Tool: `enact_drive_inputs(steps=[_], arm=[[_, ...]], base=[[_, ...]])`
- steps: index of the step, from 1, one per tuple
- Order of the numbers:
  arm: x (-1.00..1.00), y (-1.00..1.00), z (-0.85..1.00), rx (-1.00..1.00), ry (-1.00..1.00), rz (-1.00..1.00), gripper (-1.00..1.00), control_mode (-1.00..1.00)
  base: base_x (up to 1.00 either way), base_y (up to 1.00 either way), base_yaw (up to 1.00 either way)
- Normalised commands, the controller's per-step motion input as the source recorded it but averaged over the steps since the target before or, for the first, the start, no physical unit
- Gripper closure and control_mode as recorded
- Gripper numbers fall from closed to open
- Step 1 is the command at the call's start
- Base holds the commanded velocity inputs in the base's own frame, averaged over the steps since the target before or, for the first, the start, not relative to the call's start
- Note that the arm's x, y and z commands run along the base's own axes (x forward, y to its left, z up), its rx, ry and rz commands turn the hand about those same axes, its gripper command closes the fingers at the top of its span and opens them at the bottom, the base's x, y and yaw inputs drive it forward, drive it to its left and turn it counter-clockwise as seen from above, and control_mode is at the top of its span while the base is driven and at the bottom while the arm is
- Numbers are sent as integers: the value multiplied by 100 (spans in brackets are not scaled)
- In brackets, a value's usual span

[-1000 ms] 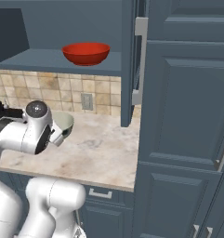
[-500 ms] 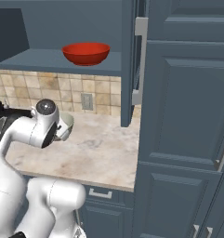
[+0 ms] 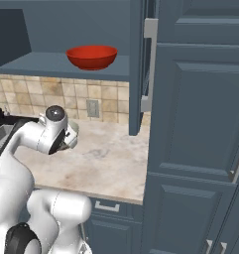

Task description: Open the cabinet. Pick the bowls from the counter and place them in the cabinet. Then close the cabinet.

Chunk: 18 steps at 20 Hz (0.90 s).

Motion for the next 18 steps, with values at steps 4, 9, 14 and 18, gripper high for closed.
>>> enact_drive_inputs(steps=[4,9,14,18], arm=[[36,0,-26,0,1,0,-100,-100],[37,6,-30,0,4,0,-100,-100],[35,6,-28,0,5,0,-100,-100],[34,6,-29,0,6,0,-100,-100]], base=[[0,0,0],[0,0,0],[0,0,0],[0,0,0]])
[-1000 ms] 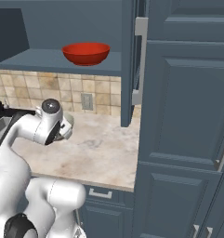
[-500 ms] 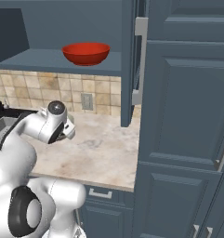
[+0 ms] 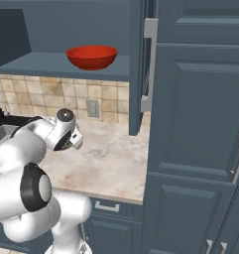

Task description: Open the cabinet. Pick the bowls from the counter and place them in the cabinet. Then close the cabinet.

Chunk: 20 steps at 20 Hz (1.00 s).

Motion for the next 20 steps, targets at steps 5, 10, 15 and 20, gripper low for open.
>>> enact_drive_inputs(steps=[5,10,15,20], arm=[[28,6,-29,0,6,0,-100,-100],[23,9,-27,0,2,0,-100,-100],[21,9,-26,0,0,0,-100,-100],[24,12,-29,0,0,0,-100,-100]], base=[[0,0,0],[0,0,0],[0,0,0],[0,0,0]])
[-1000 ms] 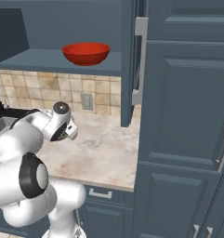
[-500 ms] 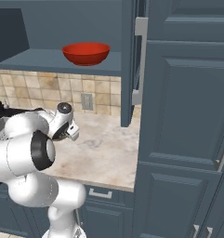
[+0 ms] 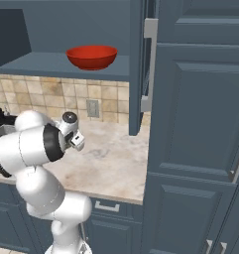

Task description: Open the cabinet. Pick the bowls from the counter and place them in the cabinet. Then close the cabinet.

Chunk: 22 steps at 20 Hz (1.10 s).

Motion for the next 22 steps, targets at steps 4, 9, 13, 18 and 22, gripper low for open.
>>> enact_drive_inputs(steps=[4,9,13,18,22], arm=[[20,18,-28,0,0,0,100,-100],[5,6,-22,0,0,0,100,-100],[7,12,-23,0,0,0,100,-100],[11,9,-12,0,-2,-5,100,-100],[-19,-2,19,4,0,-24,100,-100]], base=[[0,0,0],[0,0,0],[0,0,0],[0,0,0],[0,0,0]])
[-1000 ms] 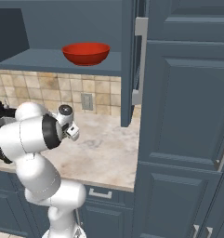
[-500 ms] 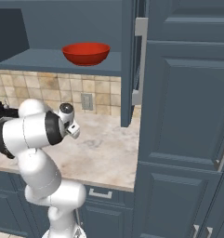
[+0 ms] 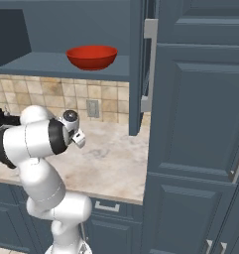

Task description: Open the cabinet. Pick the bowls from the counter and place them in the cabinet. Then close the cabinet.

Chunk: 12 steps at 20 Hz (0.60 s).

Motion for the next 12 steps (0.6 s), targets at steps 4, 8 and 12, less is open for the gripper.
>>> enact_drive_inputs(steps=[4,8,12], arm=[[-58,-2,31,9,2,-31,100,-100],[-83,-1,22,6,0,-32,100,-100],[-95,-4,47,8,0,-26,100,-100]], base=[[0,0,0],[0,0,0],[0,0,0]])
